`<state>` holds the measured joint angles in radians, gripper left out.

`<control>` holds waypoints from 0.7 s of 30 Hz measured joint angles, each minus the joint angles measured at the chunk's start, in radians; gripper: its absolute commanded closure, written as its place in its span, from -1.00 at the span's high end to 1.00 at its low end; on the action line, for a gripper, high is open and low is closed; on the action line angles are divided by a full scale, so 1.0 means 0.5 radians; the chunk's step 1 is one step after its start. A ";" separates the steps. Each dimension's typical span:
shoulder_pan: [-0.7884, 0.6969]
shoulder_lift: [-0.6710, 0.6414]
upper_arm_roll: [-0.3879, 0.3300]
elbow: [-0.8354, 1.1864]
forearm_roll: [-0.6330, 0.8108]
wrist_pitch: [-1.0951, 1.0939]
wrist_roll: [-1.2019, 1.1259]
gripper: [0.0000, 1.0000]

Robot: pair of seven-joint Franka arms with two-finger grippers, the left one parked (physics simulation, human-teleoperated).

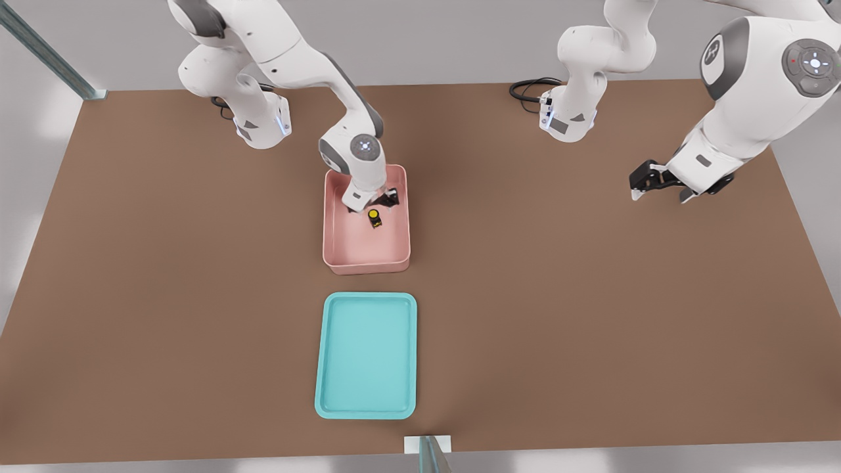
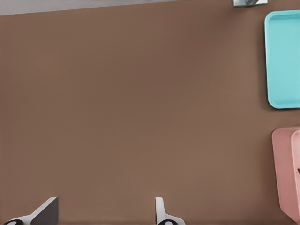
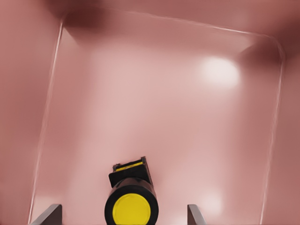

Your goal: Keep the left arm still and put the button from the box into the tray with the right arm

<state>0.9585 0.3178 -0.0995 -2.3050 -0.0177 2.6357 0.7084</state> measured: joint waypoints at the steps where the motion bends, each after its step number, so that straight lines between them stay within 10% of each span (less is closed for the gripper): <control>1: 0.000 0.010 -0.001 -0.013 0.000 0.066 0.026 0.98; 14: 0.000 0.100 -0.002 -0.172 -0.004 0.530 0.201 0.91; 16: -0.004 0.106 -0.003 -0.180 -0.007 0.560 0.207 0.12; 21: -0.019 0.111 -0.013 -0.175 -0.009 0.605 0.206 -0.13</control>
<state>0.9488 0.3733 -0.1060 -2.3926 -0.0220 2.9383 0.8113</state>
